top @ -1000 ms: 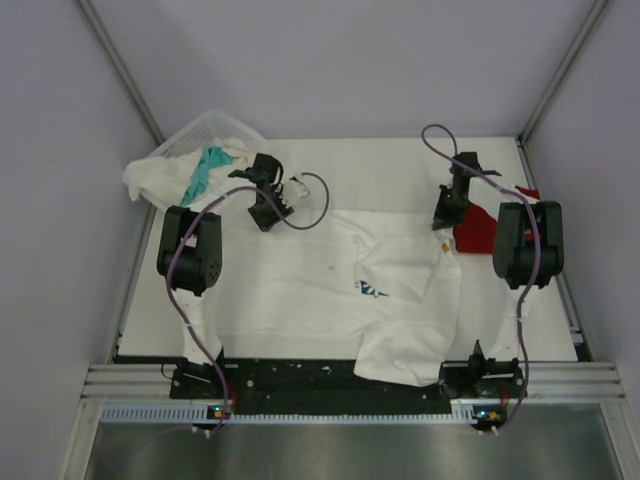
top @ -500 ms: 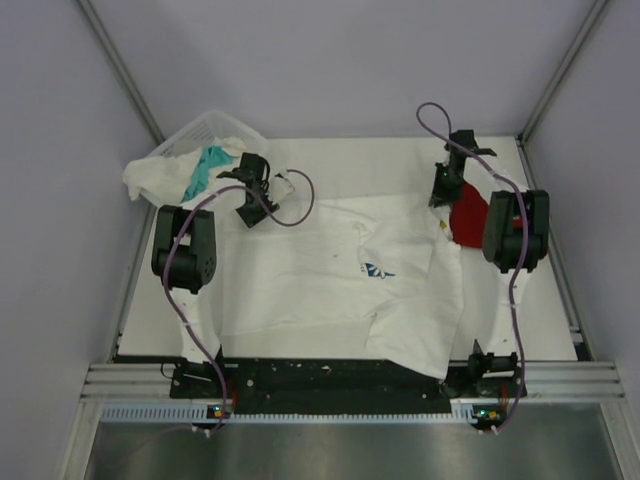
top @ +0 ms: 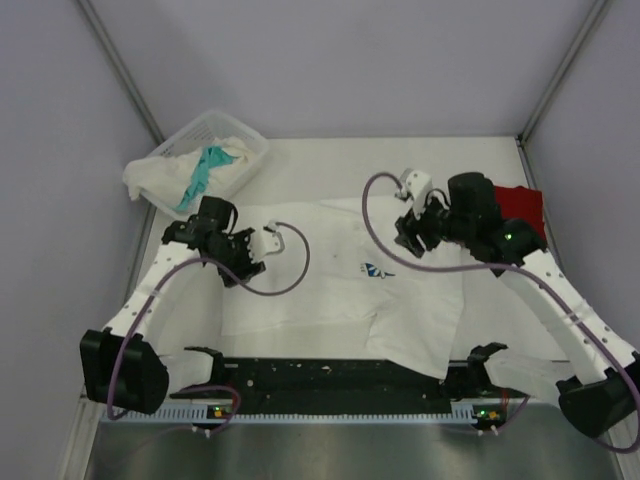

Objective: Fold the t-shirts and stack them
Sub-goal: Grap the side of the flattened tshirt closest away from the robot with both arms

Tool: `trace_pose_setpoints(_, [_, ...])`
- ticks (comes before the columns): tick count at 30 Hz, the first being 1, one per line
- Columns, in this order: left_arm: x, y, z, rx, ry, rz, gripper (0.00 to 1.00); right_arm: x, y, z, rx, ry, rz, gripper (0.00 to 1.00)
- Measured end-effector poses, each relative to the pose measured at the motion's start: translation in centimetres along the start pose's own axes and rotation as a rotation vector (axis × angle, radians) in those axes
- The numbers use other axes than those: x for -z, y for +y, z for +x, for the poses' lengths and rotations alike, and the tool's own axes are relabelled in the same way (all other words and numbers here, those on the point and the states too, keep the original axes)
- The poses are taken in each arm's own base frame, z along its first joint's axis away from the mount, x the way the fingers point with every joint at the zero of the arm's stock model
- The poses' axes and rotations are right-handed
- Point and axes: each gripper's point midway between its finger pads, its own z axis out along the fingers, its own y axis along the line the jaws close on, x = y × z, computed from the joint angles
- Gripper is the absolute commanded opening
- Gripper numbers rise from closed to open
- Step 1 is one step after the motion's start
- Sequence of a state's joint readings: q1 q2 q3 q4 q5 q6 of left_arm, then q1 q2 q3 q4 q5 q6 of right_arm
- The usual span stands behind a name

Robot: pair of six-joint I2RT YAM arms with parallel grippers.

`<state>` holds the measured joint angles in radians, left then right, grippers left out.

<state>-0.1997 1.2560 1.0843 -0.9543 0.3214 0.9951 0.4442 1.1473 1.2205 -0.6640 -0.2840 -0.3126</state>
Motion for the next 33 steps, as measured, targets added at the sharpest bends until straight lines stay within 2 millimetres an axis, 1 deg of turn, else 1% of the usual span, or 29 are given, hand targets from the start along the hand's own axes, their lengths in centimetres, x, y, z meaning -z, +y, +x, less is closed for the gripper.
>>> trace_pose_setpoints(1, [-0.4, -2.0, 1.5, 0.007, 0.029, 0.044, 0.65, 0.3, 1.5, 1.2, 0.057, 0.013, -0.042, 0.59])
trace_pose_setpoints(2, [-0.9, -4.1, 3.2, 0.017, 0.065, 0.096, 0.65, 0.3, 3.1, 3.1, 0.111, 0.048, -0.092, 0.6])
trace_pose_setpoints(3, [-1.5, -6.1, 4.9, 0.029, 0.107, 0.147, 0.69, 0.3, 5.1, 5.9, 0.167, 0.119, -0.164, 0.6])
trace_pose_setpoints(4, [-1.9, -7.8, 6.5, 0.044, 0.148, 0.188, 0.69, 0.2, 6.7, 8.1, 0.203, 0.178, -0.225, 0.6])
trace_pose_setpoints(6, [-2.6, -10.8, 9.4, 0.074, 0.229, 0.26, 0.69, 0.3, 9.9, 13.4, 0.283, 0.334, -0.361, 0.6])
trace_pose_setpoints(8, [-2.9, -12.5, 11.3, 0.093, 0.284, 0.289, 0.69, 1.2, 12.2, 18.1, 0.353, 0.474, -0.476, 0.59])
trace_pose_setpoints(10, [-3.1, -13.2, 12.3, 0.105, 0.314, 0.287, 0.69, 2.4, 13.7, 21.3, 0.425, 0.572, -0.558, 0.6])
trace_pose_setpoints(12, [-3.3, -13.1, 12.8, 0.111, 0.329, 0.262, 0.68, 3.4, 14.9, 23.4, 0.499, 0.643, -0.63, 0.63])
trace_pose_setpoints(13, [-3.5, -12.8, 12.9, 0.112, 0.329, 0.243, 0.67, 3.6, 15.4, 24.1, 0.533, 0.667, -0.653, 0.67])
trace_pose_setpoints(15, [-3.9, -12.3, 13.1, 0.114, 0.332, 0.207, 0.66, 3.7, 16.0, 24.8, 0.599, 0.7, -0.676, 0.68])
trace_pose_setpoints(16, [-4.0, -12.1, 13.2, 0.115, 0.333, 0.195, 0.66, 3.6, 16.0, 25.1, 0.614, 0.714, -0.674, 0.68])
trace_pose_setpoints(19, [-4.5, -11.7, 13.5, 0.123, 0.336, 0.161, 0.64, 3.1, 16.6, 25.9, 0.692, 0.756, -0.68, 0.68])
trace_pose_setpoints(21, [-4.7, -11.5, 13.4, 0.126, 0.328, 0.147, 0.6, 2.7, 16.9, 26.6, 0.73, 0.774, -0.677, 0.68])
trace_pose_setpoints(25, [-5.0, -11.1, 12.9, 0.129, 0.304, 0.132, 0.52, 2.1, 16.5, 27.6, 0.762, 0.788, -0.629, 0.65])
trace_pose_setpoints(26, [-5.1, -11.1, 12.8, 0.131, 0.297, 0.135, 0.49, 1.9, 16.3, 27.8, 0.766, 0.79, -0.613, 0.65])
trace_pose_setpoints(27, [-5.2, -11.2, 12.7, 0.133, 0.288, 0.141, 0.44, 1.7, 16.1, 28.2, 0.766, 0.79, -0.602, 0.62])
trace_pose_setpoints(29, [-5.3, -11.4, 12.4, 0.136, 0.272, 0.154, 0.31, 1.6, 16.0, 28.8, 0.769, 0.791, -0.594, 0.52])
trace_pose_setpoints(30, [-5.3, -11.6, 12.3, 0.138, 0.264, 0.162, 0.24, 1.5, 16.0, 28.7, 0.771, 0.785, -0.59, 0.44])
trace_pose_setpoints(31, [-5.3, -11.7, 12.2, 0.138, 0.258, 0.17, 0.15, 1.3, 15.9, 28.7, 0.776, 0.779, -0.582, 0.39])
trace_pose_setpoints(32, [-5.3, -11.9, 12.1, 0.14, 0.254, 0.175, 0.06, 1.1, 15.8, 28.7, 0.78, 0.773, -0.57, 0.35])
trace_pose_setpoints(33, [-5.4, -12.0, 12.0, 0.14, 0.25, 0.182, 0.0, 0.9, 15.8, 28.6, 0.78, 0.767, -0.559, 0.33])
